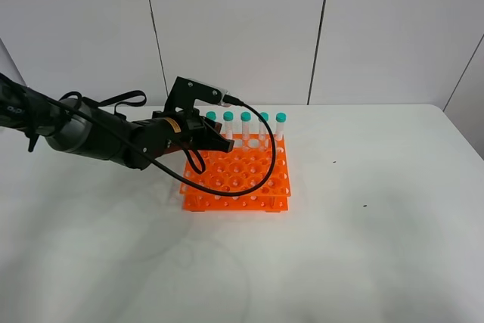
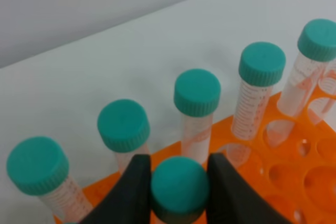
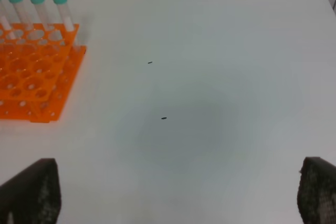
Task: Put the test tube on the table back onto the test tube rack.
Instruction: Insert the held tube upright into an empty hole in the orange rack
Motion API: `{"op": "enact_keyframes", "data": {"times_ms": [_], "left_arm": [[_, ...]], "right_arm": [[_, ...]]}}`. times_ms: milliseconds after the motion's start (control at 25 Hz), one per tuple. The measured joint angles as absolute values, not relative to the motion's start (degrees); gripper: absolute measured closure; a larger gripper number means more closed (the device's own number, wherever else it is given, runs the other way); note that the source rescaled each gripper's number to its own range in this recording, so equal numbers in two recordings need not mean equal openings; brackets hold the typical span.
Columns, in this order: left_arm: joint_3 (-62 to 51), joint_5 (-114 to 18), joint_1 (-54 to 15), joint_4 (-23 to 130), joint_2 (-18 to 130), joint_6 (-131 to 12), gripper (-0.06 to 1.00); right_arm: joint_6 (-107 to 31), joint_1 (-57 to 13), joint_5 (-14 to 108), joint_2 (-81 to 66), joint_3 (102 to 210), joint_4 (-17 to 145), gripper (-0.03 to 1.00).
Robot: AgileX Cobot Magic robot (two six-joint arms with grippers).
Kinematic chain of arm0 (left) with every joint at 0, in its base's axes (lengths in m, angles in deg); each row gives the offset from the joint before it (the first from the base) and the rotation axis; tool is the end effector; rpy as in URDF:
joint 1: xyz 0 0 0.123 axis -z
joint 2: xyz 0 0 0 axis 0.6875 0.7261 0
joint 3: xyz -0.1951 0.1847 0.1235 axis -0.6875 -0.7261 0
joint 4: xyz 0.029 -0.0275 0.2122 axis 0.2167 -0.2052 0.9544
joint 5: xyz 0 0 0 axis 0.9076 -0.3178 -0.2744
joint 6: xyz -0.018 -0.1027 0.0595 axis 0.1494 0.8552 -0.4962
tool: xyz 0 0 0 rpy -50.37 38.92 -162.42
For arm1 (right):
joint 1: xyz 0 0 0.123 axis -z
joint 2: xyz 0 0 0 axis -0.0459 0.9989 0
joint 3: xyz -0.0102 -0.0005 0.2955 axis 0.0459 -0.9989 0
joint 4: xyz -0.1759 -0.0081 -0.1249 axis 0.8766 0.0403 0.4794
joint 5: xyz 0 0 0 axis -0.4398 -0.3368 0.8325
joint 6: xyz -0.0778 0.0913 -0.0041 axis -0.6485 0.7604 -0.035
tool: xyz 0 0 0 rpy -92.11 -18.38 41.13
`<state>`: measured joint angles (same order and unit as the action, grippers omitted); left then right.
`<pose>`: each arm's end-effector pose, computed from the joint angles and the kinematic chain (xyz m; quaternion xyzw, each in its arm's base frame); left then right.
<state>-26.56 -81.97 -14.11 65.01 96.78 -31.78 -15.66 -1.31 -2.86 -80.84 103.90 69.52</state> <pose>0.3688 -0.2050 0.1827 0.2382 0.7872 -0.1135 0.5574 -0.0204 0.0022 0.2467 -0.0329 0.8463 0.0339 0.5307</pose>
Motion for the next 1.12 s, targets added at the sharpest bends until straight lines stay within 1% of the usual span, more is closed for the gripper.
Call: {"op": "enact_keyframes", "data": {"times_ms": [480,1120], "left_arm": [[-26.56,-81.75,-14.11,65.01,96.95,-28.41,0.94],[-26.56,-81.8,-14.11,65.01,97.29,-28.13,0.94]], "right_arm": [[-15.66,-1.31,-2.86,-80.84,103.9,69.52,-0.03],[-15.66,-1.31,-2.86,-80.84,103.9,69.52,-0.03]]}}
